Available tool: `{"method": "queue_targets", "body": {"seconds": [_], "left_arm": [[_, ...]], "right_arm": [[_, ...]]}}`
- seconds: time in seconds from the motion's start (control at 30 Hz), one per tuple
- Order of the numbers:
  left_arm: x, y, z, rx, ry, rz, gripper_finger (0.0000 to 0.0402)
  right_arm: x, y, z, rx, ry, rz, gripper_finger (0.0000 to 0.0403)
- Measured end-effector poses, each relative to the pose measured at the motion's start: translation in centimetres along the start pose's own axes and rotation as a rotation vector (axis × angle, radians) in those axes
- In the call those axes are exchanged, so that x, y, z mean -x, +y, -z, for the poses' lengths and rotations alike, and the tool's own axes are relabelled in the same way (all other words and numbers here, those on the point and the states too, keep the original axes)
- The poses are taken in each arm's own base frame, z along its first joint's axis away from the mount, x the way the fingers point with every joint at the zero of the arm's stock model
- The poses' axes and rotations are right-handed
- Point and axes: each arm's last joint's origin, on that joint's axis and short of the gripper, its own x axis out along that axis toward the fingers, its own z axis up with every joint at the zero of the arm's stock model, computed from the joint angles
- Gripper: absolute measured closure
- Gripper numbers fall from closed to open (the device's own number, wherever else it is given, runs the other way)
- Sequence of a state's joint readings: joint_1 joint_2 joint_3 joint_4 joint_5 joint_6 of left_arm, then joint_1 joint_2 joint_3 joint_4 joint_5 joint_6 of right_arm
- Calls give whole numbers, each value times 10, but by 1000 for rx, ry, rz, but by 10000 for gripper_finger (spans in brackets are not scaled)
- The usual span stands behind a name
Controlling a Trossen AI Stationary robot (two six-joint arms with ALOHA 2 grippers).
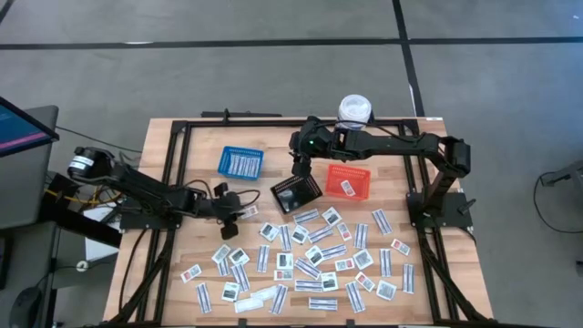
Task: Pick & Place First Aid Supplies
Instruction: Put the ointment pack into the orange bin
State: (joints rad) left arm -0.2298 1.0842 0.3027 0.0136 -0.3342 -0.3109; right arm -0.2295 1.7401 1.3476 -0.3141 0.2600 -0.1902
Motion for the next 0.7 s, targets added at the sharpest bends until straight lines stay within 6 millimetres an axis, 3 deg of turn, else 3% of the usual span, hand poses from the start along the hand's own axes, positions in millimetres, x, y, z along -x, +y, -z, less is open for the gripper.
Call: {"method": "queue_targets", "body": {"seconds": [0.3, 0.4, 0.57, 0.7], "left_arm": [[-13, -2, 6, 27, 59, -31, 287], [-16, -3, 8, 6, 74, -35, 313], [-15, -3, 8, -9, 76, -30, 390], [-13, -1, 7, -49, 57, -57, 393]], "right_arm": [[0, 0, 0, 0, 0, 0, 173], [0, 0, 0, 0, 0, 0, 173], [0, 0, 0, 0, -1, 0, 173], [0, 0, 0, 0, -1, 0, 173]]}}
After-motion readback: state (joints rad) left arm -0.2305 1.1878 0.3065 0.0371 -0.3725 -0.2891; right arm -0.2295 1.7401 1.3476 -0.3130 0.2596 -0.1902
